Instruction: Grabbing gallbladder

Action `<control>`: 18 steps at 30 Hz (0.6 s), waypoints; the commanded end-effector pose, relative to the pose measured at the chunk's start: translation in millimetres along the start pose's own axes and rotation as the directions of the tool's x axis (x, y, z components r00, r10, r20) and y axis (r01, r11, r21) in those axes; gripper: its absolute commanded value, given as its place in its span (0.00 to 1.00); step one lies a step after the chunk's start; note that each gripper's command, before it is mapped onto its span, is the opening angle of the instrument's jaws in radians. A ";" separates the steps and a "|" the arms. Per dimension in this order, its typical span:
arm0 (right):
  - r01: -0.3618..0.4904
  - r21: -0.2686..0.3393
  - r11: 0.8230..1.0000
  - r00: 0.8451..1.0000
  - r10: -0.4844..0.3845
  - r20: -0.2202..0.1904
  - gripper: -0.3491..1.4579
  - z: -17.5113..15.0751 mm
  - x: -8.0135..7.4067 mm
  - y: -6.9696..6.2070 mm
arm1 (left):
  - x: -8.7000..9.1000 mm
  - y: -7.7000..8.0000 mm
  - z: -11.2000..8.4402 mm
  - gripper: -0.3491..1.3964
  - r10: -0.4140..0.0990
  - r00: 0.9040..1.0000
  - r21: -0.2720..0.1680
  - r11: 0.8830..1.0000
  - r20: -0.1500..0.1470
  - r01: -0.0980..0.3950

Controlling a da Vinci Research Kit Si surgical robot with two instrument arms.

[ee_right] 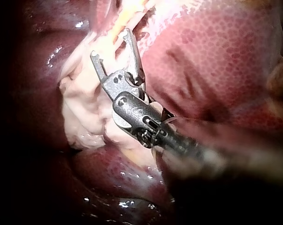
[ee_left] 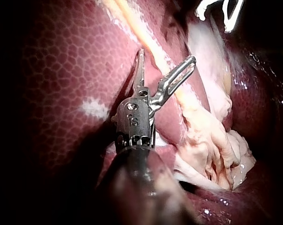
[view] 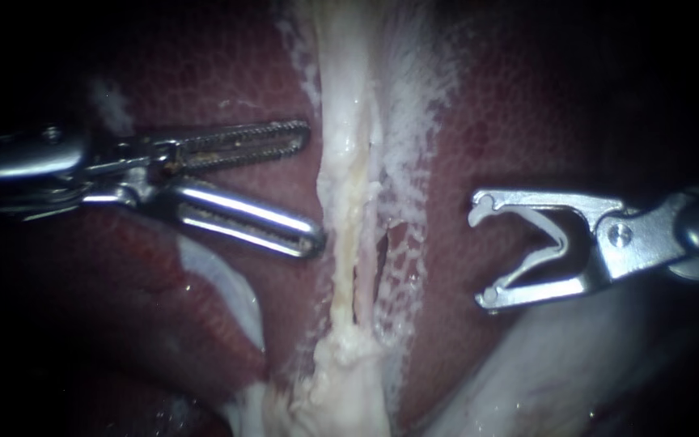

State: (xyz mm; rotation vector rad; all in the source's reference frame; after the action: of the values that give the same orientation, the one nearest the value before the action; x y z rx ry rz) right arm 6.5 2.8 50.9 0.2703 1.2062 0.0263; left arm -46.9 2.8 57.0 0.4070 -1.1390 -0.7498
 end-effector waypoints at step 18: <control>0.001 -0.001 1.000 1.000 -0.001 0.000 0.52 0.3 -0.1 0.0 | 1.1 0.5 1.1 0.35 -0.063 0.998 0.009 0.998 -0.026 0.063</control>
State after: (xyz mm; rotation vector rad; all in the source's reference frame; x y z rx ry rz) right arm 6.8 2.7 51.1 0.2689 1.2062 0.0262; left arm -47.5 2.4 58.6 0.4615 -1.1082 -0.7919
